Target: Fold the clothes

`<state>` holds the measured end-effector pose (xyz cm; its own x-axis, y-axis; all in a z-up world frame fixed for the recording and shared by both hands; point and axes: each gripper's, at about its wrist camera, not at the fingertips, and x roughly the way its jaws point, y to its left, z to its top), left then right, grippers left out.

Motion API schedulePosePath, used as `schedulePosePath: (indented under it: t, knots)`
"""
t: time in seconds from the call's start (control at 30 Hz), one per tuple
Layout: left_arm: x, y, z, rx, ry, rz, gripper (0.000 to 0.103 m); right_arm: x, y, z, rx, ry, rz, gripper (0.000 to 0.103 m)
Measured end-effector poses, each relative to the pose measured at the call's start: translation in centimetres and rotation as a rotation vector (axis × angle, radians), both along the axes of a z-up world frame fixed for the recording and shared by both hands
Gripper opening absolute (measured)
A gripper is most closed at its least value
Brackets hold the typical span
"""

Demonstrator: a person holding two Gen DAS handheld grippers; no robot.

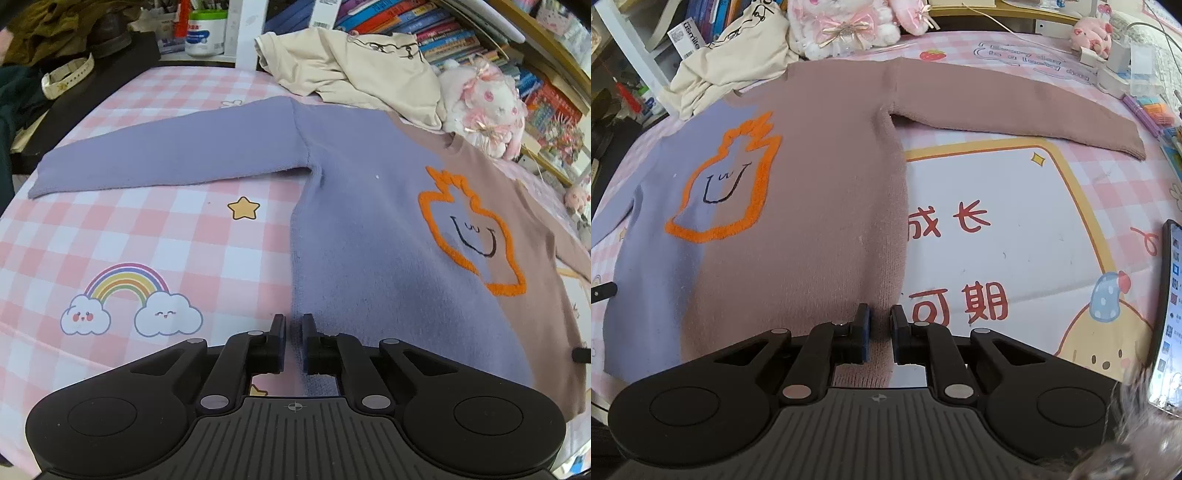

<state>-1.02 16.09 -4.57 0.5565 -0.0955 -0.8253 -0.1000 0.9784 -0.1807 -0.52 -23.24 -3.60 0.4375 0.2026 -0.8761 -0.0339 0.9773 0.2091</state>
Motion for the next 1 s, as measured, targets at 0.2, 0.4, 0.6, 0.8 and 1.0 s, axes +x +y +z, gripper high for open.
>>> schedulePosePath:
  t: [0.2, 0.4, 0.6, 0.8, 1.0]
  knots:
    - [0.4, -0.7, 0.2, 0.039, 0.005, -0.033, 0.007, -0.1, -0.3, -0.1, 0.016, 0.003, -0.012, 0.011]
    - [0.6, -0.6, 0.2, 0.030, 0.005, -0.049, 0.007, -0.2, 0.0, -0.1, 0.010, -0.006, -0.025, 0.012]
    - [0.2, -0.4, 0.5, 0.018, -0.007, -0.013, 0.026, -0.1, 0.5, 0.4, -0.071, -0.018, -0.025, 0.041]
    - [-0.6, -0.3, 1.8, 0.002, -0.076, 0.013, 0.072, 0.0, 1.7, 1.4, -0.090, -0.060, -0.039, 0.068]
    - [-1.5, 0.1, 2.8, 0.026, -0.113, -0.004, 0.082, -0.7, 4.3, 1.9, -0.122, -0.113, -0.075, 0.079]
